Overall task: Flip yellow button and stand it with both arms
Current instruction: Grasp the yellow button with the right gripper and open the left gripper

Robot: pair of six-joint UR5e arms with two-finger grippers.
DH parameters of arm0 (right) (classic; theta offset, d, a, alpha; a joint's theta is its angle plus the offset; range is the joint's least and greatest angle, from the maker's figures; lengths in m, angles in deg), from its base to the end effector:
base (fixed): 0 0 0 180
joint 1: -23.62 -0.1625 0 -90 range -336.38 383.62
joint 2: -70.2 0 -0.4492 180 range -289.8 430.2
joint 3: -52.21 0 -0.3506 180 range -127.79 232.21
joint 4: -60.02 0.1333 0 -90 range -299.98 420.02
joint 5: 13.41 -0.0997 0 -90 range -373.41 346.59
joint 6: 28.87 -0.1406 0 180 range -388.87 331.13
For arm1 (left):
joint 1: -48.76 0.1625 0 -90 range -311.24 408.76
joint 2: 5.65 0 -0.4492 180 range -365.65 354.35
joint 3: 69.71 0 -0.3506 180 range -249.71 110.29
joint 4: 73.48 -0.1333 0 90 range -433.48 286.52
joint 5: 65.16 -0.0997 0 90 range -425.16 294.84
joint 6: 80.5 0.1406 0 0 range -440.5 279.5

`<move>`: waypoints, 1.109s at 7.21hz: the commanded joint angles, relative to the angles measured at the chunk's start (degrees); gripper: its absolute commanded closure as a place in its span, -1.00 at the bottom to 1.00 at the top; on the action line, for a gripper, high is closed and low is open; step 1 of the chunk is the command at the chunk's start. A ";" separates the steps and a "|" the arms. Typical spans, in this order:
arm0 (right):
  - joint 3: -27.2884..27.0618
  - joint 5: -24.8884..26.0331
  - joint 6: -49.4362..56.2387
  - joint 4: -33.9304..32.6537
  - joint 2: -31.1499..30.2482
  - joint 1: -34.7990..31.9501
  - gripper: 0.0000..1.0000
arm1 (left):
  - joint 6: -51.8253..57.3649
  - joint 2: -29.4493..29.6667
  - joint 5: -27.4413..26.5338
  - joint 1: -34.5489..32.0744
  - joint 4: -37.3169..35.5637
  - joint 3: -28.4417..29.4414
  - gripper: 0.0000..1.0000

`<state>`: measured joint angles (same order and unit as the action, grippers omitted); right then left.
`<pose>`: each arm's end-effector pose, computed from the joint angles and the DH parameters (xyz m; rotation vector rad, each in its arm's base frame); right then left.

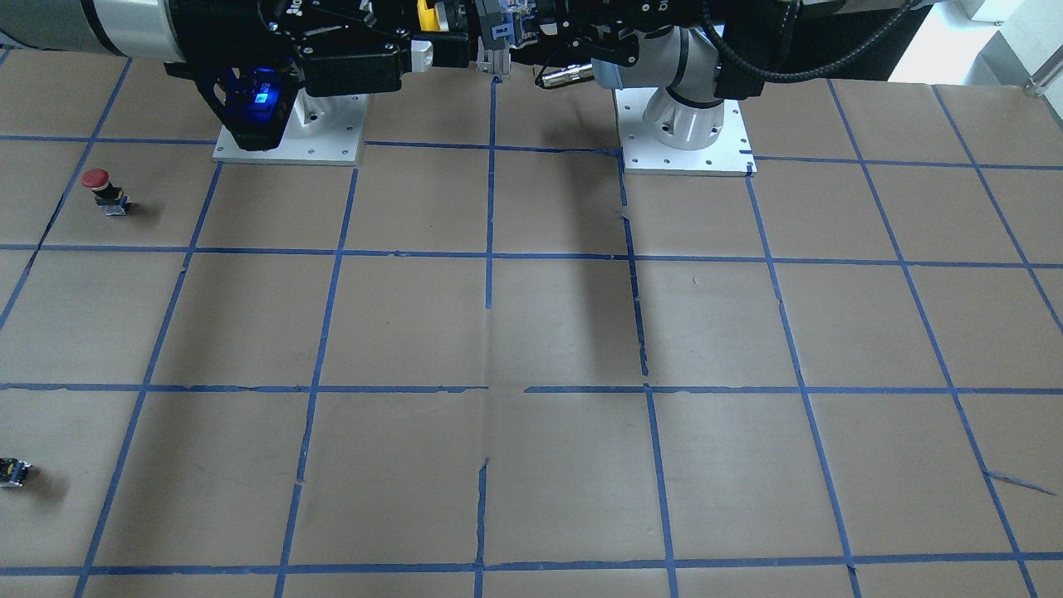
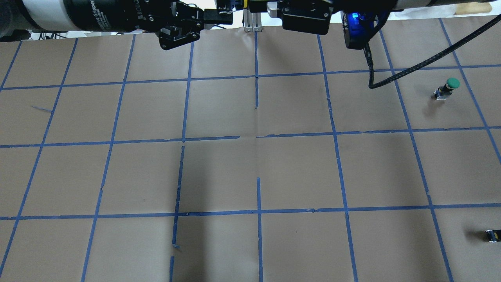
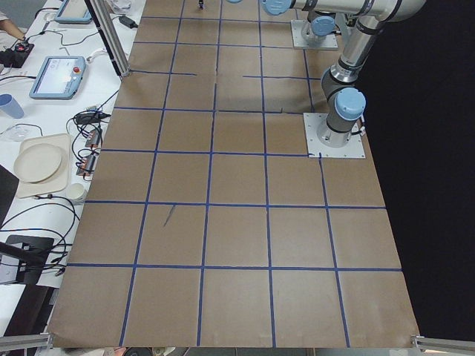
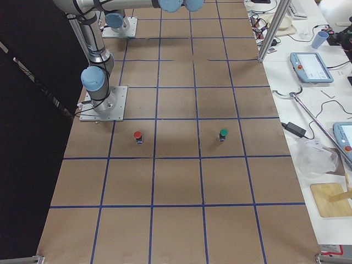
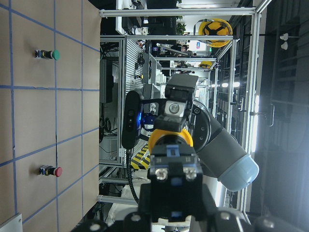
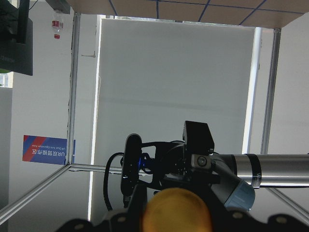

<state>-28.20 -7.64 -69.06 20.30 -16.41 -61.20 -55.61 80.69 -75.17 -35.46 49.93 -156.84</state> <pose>0.2326 -0.4598 0.5693 1.1981 1.2944 1.0899 -0.2303 -0.4229 0.5838 0.0537 -1.7257 -0.0145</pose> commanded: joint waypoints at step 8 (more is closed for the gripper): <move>0.16 29.79 2.38 -20.63 3.98 10.47 0.52 | 1.39 2.87 -11.17 6.09 -19.63 -3.98 -0.91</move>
<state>-28.02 17.14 -68.06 4.34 -13.06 -50.97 -54.33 82.65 -86.49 -29.66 38.33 -158.44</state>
